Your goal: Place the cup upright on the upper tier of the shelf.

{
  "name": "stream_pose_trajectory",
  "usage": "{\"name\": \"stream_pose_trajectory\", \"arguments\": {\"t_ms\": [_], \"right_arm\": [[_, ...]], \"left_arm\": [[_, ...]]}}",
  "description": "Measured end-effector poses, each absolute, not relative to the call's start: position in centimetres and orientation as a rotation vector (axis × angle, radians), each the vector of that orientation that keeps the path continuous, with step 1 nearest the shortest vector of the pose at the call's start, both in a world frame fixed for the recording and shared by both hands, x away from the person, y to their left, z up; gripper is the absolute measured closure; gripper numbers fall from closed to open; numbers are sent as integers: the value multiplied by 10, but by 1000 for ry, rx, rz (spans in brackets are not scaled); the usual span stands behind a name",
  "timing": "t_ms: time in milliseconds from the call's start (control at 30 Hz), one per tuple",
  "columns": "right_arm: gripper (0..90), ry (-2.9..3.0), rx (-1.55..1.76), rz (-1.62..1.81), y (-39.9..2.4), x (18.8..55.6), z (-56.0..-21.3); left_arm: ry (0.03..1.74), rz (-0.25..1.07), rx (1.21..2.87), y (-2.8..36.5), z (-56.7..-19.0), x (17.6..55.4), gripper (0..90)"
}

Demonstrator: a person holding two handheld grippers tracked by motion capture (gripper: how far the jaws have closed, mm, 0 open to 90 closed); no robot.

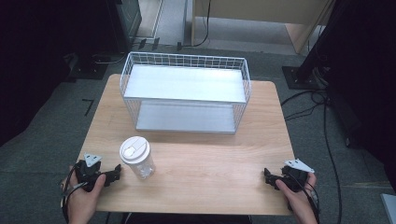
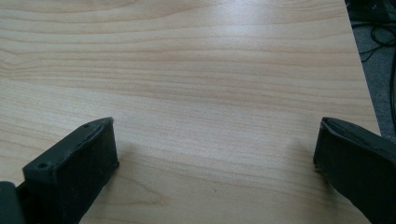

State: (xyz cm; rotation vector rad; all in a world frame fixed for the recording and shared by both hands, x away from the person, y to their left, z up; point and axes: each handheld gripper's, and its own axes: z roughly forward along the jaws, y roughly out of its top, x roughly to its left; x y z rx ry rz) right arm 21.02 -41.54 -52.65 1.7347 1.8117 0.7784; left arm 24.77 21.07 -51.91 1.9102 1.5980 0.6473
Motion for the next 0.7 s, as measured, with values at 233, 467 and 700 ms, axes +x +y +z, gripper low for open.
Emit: {"name": "stream_pose_trajectory", "arguments": {"t_ms": [233, 467, 700], "right_arm": [[0, 1813, 1733, 781, -415, 211, -527], [0, 1813, 1733, 781, -415, 211, -527], [0, 1813, 1733, 781, -415, 211, -527]], "left_arm": [[1574, 626, 1944, 212, -518, 246, 0], [1537, 595, 1968, 212, -517, 242, 0], [1403, 534, 2059, 206, -516, 230, 0]]}}
